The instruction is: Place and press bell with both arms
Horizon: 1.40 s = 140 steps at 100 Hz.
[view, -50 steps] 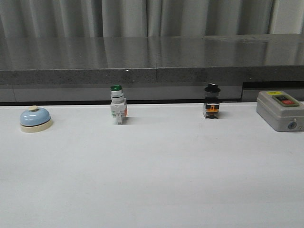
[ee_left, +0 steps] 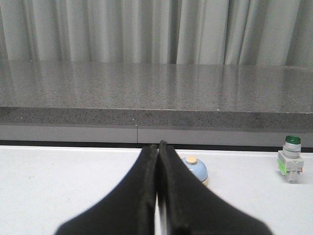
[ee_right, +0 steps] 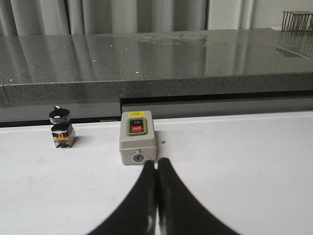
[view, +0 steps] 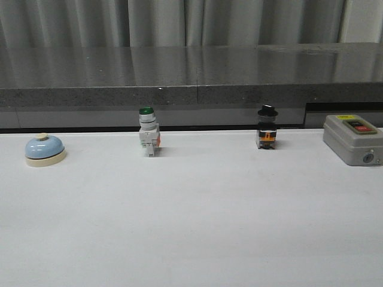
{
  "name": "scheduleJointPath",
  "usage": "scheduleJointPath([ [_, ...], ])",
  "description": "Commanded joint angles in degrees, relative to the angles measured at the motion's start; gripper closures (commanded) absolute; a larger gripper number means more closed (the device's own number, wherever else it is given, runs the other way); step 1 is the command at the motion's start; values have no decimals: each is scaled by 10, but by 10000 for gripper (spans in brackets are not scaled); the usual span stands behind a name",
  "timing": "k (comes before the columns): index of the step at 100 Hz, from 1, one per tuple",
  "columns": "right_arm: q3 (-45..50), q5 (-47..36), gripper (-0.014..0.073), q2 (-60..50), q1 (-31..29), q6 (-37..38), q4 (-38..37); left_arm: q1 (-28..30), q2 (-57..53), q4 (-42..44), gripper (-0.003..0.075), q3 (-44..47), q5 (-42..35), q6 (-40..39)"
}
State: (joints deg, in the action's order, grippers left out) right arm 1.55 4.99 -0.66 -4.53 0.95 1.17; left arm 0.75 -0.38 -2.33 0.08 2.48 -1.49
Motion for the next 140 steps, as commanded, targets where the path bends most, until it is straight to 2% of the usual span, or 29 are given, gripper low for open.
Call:
scheduleJointPath([
  [1,-9,-44,654,-10,0,-2,-3,1,-15,-4,741,24,-45,-5],
  [63,-9,-44,654,-10,0,-2,-3,3,-14,1,741,19,-58,-5],
  [75,-9,-44,654,-10,0,-2,-3,3,12,1,741,-17,-16,-5],
  [125,-9,-44,654,-10,0,-2,-3,1,322,2,741,-249,8,-5],
  [140,-9,-44,654,-10,0,-2,-3,1,431,2,741,-334,72,-5],
])
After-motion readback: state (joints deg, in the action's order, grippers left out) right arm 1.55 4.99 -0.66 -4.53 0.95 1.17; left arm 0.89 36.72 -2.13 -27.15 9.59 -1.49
